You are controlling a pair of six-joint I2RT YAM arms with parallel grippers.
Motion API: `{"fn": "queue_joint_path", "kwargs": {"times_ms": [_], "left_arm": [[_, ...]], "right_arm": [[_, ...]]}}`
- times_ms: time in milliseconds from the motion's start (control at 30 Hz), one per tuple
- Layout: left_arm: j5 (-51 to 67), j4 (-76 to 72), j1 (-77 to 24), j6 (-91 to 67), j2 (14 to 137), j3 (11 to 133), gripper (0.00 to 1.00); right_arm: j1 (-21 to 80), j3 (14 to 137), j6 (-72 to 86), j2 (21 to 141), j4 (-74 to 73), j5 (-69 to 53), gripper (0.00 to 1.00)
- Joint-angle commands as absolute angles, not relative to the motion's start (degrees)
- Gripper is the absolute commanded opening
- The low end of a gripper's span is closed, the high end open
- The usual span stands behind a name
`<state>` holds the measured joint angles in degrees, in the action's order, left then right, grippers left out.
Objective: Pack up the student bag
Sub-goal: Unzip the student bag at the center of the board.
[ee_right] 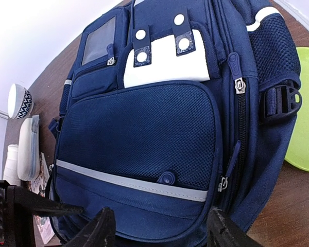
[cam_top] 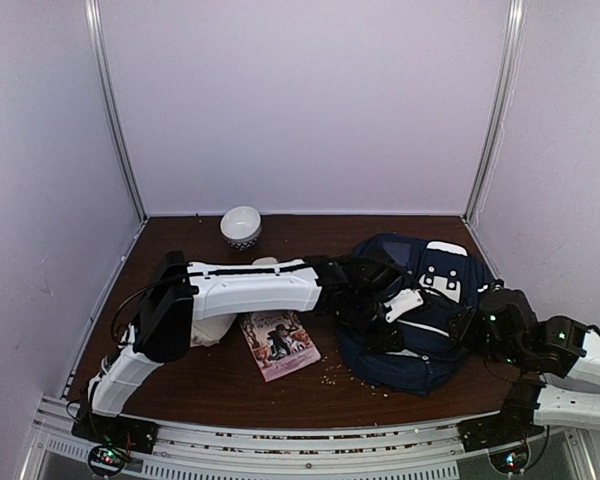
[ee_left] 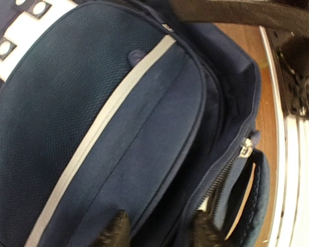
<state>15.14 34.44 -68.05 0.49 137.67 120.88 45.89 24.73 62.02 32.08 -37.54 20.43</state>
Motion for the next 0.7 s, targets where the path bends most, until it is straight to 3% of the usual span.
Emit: {"fn": "queue_joint_path", "kwargs": {"times_ms": [0,67,467,667], "left_arm": [[15.56,33.83,-68.51,0.62,137.76,122.41,0.18],[14.78,31.97,-68.36,-0.60,135.88,121.19,0.00],[14.33,22.36,-63.63,-9.43,127.18,113.65,0.00],[14.07,21.86,-63.63,-10.58,126.88,112.50,0.00]], "right_arm": [[45.64,23.37,60.31,31.01,-35.29,18.83,0.60],[45.65,22.85,57.91,30.35,-33.82,16.80,0.59],[45.94,18.59,48.64,29.26,-24.28,-1.62,0.51],[49.11,20.46,48.94,31.81,-22.54,2.51,0.48]]}}
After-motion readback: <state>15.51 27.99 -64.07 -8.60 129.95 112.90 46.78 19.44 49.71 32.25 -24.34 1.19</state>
